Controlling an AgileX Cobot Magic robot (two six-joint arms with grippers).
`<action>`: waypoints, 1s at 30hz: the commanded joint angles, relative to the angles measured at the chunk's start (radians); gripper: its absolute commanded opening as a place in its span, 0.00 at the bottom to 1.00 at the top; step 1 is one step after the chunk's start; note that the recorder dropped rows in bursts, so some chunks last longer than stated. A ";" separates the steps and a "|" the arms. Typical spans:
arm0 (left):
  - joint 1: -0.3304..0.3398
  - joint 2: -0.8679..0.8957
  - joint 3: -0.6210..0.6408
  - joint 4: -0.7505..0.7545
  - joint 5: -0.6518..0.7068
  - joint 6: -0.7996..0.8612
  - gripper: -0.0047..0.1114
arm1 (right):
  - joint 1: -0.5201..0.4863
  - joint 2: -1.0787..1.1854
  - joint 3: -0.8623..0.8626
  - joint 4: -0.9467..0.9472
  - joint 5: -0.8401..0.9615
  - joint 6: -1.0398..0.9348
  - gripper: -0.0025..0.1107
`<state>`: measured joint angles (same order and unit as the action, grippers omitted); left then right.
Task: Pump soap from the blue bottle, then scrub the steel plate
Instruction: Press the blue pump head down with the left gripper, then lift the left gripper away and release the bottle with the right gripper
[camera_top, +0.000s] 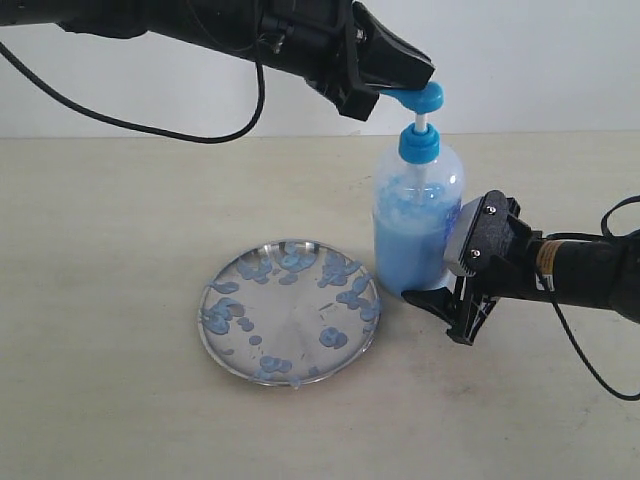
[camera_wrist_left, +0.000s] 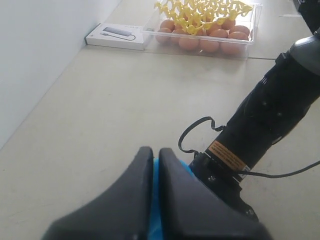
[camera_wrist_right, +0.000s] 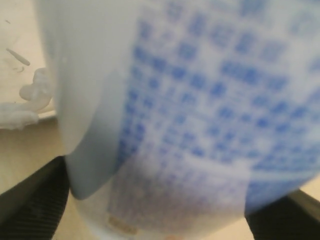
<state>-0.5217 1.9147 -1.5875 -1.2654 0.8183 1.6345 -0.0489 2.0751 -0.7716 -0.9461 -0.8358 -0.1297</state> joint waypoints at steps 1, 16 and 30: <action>-0.001 0.009 -0.001 -0.002 -0.007 -0.008 0.08 | -0.001 0.000 0.000 -0.001 -0.004 -0.020 0.02; -0.001 0.081 0.001 0.051 0.049 -0.088 0.08 | -0.001 0.000 0.000 -0.001 -0.006 -0.010 0.02; -0.001 0.096 0.130 0.074 -0.044 -0.067 0.08 | -0.001 0.000 0.000 -0.001 -0.006 -0.008 0.02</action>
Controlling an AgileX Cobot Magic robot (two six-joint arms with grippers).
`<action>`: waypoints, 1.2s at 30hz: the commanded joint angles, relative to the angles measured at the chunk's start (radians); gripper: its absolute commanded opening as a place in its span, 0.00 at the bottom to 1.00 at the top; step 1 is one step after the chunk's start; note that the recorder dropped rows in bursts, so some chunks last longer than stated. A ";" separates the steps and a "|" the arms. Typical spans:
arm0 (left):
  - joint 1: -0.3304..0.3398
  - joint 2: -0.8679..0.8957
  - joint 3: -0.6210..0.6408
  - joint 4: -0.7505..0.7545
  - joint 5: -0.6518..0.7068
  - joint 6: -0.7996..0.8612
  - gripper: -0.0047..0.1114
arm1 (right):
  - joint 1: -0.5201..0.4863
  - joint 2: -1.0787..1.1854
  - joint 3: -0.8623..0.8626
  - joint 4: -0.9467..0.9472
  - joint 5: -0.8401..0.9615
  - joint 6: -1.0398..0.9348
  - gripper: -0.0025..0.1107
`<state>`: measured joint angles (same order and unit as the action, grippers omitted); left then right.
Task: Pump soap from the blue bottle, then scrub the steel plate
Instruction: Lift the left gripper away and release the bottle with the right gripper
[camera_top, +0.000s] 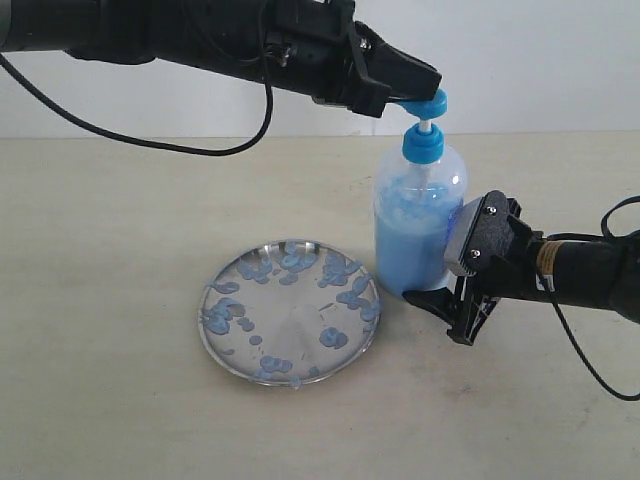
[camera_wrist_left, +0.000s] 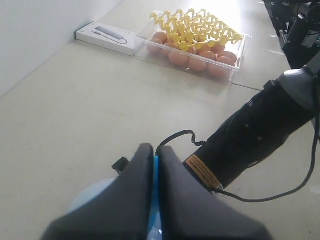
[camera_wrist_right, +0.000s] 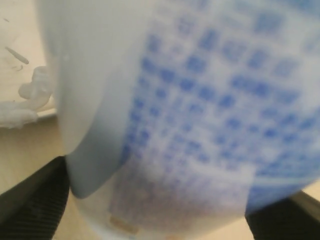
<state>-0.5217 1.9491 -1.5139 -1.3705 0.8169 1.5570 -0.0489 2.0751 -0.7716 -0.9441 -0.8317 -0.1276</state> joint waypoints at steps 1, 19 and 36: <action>-0.001 0.063 0.058 0.176 -0.042 0.013 0.08 | -0.001 0.000 0.000 -0.003 -0.010 -0.010 0.02; -0.001 -0.039 0.013 -0.335 -0.088 0.395 0.08 | -0.001 0.000 0.000 -0.003 -0.016 0.025 0.02; -0.001 -0.358 0.244 -0.374 -0.173 0.538 0.08 | -0.001 0.000 0.000 0.204 -0.083 0.128 0.94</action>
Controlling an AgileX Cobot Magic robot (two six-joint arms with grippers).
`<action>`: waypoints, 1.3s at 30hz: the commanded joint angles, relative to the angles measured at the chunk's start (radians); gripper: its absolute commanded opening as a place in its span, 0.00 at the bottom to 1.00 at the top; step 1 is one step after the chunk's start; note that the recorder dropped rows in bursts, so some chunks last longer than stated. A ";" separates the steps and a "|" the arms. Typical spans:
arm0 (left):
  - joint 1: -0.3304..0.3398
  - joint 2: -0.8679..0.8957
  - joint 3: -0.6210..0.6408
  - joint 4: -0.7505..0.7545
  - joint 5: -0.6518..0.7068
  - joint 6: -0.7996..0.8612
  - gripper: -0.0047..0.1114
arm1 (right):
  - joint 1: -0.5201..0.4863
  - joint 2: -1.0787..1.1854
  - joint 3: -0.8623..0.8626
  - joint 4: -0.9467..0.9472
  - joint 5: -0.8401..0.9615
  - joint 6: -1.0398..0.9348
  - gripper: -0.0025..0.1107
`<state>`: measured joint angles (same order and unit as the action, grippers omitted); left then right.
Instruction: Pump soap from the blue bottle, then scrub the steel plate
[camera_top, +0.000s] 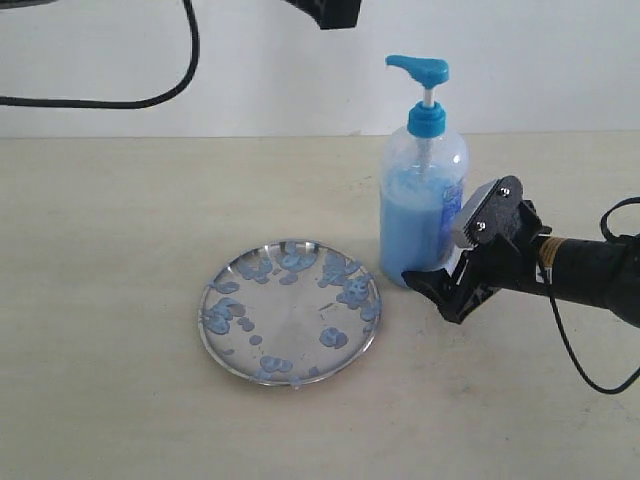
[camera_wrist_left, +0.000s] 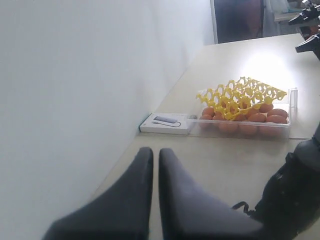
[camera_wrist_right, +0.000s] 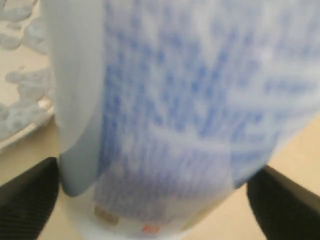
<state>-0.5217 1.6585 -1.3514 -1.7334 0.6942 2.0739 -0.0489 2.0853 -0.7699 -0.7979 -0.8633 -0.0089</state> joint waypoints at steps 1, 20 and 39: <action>-0.001 -0.081 0.100 -0.011 -0.076 0.023 0.08 | -0.001 -0.010 -0.001 0.061 -0.051 0.009 0.94; -0.001 -0.568 0.458 -0.011 -0.559 -0.015 0.08 | -0.001 -0.467 0.002 -0.200 0.311 0.555 0.94; -0.001 -1.357 0.698 -0.011 -1.036 -0.233 0.08 | -0.001 -1.659 0.239 -0.946 0.363 1.980 0.02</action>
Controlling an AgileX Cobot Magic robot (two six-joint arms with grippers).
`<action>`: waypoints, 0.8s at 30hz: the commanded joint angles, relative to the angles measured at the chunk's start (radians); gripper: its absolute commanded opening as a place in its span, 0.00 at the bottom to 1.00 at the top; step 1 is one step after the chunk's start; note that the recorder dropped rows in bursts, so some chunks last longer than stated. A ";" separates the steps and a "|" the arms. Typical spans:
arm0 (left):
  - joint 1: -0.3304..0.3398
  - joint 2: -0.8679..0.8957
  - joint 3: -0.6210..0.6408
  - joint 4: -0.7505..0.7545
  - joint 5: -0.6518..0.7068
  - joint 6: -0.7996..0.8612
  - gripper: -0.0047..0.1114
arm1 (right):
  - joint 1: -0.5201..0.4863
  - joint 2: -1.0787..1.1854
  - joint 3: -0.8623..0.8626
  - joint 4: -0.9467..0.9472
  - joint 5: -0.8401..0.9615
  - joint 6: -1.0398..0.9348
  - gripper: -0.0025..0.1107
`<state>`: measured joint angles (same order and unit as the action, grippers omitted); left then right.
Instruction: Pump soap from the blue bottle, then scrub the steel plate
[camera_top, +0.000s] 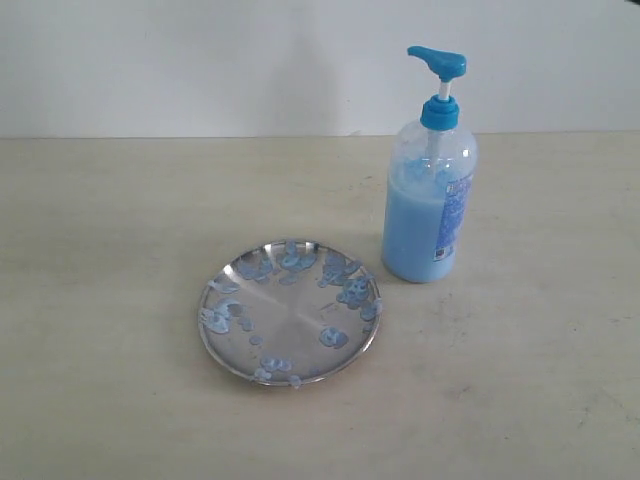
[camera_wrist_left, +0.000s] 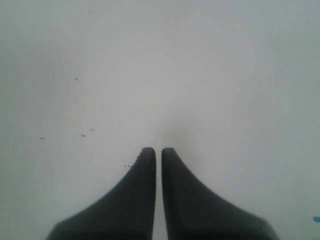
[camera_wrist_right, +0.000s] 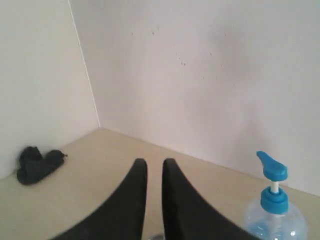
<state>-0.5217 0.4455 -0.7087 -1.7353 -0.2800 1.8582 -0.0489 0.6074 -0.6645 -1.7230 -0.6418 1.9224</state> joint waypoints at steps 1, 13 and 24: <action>-0.001 -0.177 0.073 -0.009 -0.071 -0.018 0.08 | -0.001 -0.234 0.190 -0.021 0.214 0.037 0.02; -0.001 -0.446 0.251 -0.009 -0.073 -0.146 0.08 | -0.001 -0.282 0.605 -0.021 0.985 0.107 0.02; -0.001 -0.347 0.536 -0.009 -0.072 -0.343 0.08 | -0.001 -0.176 0.654 0.010 0.721 0.176 0.02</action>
<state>-0.5217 0.0280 -0.2255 -1.7391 -0.3544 1.6295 -0.0489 0.4263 -0.0144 -1.7124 0.1741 2.0947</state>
